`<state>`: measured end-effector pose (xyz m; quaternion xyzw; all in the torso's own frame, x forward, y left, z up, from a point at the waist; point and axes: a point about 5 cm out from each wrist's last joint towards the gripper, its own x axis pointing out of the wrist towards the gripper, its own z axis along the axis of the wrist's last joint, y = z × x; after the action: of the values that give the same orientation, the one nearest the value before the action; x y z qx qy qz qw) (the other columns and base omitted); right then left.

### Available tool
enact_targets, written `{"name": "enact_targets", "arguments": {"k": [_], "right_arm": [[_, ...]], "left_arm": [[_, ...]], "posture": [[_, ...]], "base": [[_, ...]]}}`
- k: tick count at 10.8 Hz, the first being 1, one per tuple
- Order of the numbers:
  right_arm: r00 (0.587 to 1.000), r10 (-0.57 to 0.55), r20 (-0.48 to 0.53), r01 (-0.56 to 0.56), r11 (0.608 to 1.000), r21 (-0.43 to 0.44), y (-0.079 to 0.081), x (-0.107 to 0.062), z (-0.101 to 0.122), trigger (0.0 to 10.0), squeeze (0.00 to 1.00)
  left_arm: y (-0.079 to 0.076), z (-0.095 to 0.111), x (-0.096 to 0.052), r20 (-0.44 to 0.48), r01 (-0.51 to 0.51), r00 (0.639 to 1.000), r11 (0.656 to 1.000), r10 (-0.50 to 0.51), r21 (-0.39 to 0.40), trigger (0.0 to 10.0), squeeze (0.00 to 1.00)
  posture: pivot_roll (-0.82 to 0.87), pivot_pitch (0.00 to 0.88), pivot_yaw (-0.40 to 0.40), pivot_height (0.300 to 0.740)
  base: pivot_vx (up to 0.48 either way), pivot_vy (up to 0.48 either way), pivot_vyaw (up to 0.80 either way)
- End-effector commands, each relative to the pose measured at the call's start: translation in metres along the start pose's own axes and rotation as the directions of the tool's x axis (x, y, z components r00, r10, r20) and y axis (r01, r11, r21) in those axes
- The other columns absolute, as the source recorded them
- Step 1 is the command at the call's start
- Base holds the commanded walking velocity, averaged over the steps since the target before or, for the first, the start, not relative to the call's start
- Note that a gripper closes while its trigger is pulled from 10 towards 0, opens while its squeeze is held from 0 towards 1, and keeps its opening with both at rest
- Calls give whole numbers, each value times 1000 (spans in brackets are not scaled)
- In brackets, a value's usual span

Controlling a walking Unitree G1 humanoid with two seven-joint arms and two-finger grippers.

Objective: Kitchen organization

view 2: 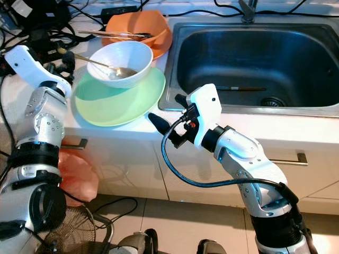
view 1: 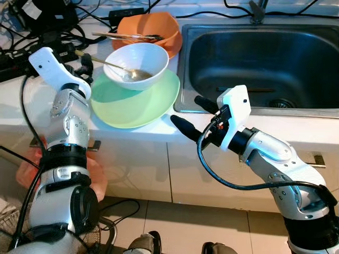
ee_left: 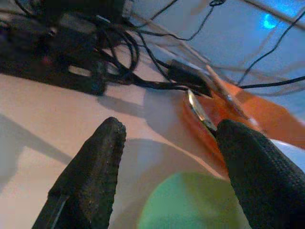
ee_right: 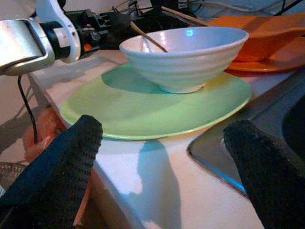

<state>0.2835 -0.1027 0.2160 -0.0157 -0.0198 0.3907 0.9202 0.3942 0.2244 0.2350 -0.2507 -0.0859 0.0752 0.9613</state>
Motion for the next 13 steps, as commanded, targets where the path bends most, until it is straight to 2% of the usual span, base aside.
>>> {"name": "enact_targets", "arguments": {"k": [1,4,7,9,13], "right_arm": [[1000,-20,1,20,1000,6,-2,-1,0,10000,0],[1000,-25,0,25,1000,5,-1,-2,0,10000,0],[1000,-29,1,29,1000,10,0,-1,-2,10000,0],[1000,-31,1,31,999,12,1,-1,-2,10000,0],[999,-38,6,38,999,14,1,0,-2,10000,0]], "left_arm": [[-5,-1,3,-27,30,999,998,-32,-57,10000,0],[-11,4,8,-25,58,998,996,-60,-67,10000,0],[-12,8,13,-23,75,997,985,-80,-155,10000,0],[-12,12,15,4,94,995,971,-95,-219,0,0],[-11,12,19,-13,92,995,943,-101,-321,0,0]], "posture": [[-49,165,101,740],[-54,168,111,740],[-53,166,114,740],[-54,166,116,740],[-53,165,121,740]], "base": [[0,0,0],[0,0,0],[0,0,0],[0,0,0],[0,0,0]]}}
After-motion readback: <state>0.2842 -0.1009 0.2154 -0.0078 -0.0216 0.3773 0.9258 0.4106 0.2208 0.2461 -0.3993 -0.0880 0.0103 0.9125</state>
